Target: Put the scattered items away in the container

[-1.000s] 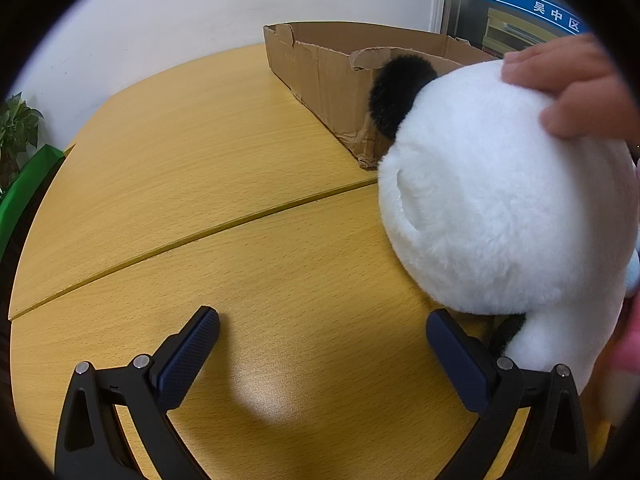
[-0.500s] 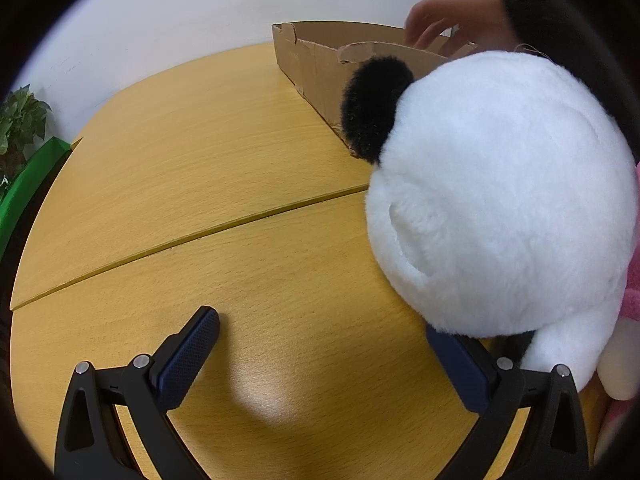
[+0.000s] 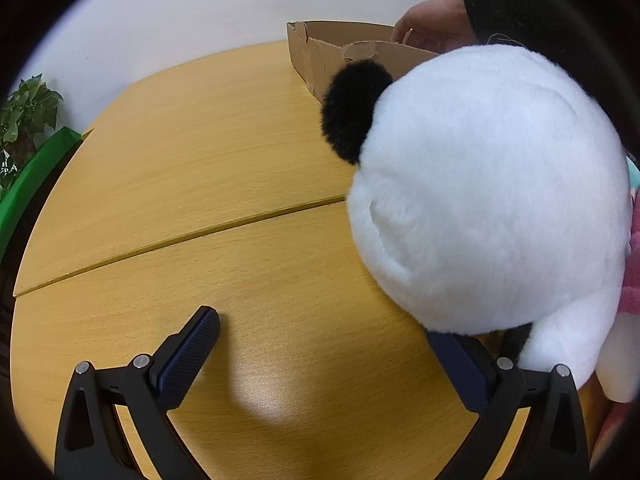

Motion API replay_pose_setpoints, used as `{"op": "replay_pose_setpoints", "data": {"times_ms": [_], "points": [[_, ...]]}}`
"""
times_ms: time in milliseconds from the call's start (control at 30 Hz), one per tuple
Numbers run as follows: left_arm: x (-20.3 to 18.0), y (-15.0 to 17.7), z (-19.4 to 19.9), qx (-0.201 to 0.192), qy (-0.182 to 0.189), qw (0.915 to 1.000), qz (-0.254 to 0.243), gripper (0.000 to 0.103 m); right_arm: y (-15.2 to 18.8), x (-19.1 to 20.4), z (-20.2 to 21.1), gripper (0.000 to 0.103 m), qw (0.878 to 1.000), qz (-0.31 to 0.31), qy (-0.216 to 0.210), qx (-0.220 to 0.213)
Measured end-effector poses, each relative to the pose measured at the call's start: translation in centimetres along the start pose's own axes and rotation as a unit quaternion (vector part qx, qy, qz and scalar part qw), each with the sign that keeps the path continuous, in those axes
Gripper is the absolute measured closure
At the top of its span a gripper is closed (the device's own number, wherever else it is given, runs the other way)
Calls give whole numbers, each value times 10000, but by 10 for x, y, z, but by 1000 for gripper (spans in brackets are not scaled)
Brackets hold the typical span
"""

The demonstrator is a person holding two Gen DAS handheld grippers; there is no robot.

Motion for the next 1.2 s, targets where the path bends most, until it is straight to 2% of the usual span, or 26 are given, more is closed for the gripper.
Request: {"op": "replay_pose_setpoints", "data": {"times_ms": [1033,1200], "points": [[-3,-2,1,3,-46,10000,43,0,1,-2,0,0,10000,-58,46,0],[-4,0,3,3,-319,9990,307,0,2,-5,1,0,9998,-130,124,2]]}}
Point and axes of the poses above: each gripper's, at about its wrist camera, not at the fingertips, and z roughly against the way its jaws point, x to its left, y to its underside, the point moved 4 cm from there along -z, roughly the way its jaws point, and after that the axes turned 9 degrees about -x, right-handed, at the moved point
